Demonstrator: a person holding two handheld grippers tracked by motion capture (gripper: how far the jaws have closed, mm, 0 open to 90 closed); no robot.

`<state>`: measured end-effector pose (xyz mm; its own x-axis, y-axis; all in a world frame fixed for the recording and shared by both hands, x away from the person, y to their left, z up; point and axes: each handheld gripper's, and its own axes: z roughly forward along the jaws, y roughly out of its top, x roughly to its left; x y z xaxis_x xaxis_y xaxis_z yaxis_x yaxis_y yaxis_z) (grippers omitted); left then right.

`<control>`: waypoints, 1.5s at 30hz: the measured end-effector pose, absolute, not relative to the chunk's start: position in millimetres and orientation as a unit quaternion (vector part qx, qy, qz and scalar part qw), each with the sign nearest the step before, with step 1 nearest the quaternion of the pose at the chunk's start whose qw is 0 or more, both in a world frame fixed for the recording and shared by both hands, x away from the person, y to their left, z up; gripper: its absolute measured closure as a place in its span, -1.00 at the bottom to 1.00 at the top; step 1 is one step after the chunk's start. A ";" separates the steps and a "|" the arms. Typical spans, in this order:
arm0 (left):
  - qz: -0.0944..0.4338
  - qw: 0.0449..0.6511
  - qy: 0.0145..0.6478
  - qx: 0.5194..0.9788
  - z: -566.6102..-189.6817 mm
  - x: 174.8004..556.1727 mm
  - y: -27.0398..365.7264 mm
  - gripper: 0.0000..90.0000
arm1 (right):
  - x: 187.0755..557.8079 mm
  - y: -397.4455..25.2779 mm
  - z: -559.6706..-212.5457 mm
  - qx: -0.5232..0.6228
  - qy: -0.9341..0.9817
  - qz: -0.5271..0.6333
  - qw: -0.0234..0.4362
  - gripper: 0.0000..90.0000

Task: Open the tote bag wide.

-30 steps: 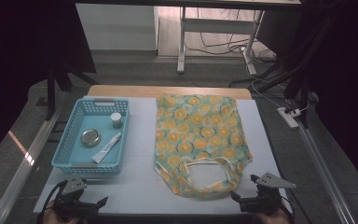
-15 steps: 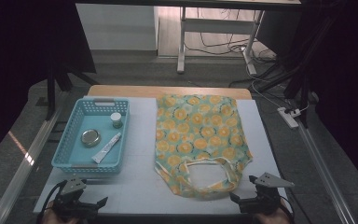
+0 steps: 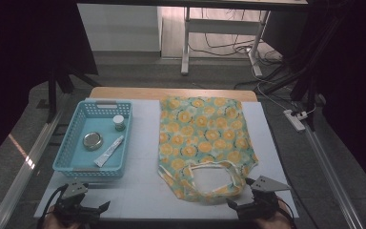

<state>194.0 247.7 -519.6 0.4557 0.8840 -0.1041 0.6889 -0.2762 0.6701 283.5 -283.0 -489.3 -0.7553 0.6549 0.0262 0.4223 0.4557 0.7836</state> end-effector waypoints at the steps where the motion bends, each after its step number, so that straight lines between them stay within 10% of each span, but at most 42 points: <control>1: 0.146 0.333 0.501 0.785 -519.6 194.0 247.7 -1.00 | 283.4 -280.8 -489.0 0.317 0.845 0.407 0.142 -1.00; 34: 0.143 0.335 0.505 0.782 -519.9 194.9 248.9 -1.00 | 294.6 -211.5 -510.3 0.225 0.905 0.350 0.085 -1.00; 45: 0.142 0.336 0.505 0.783 -520.0 195.1 249.0 -1.00 | 296.3 -207.4 -505.9 0.197 0.911 0.356 0.067 -0.14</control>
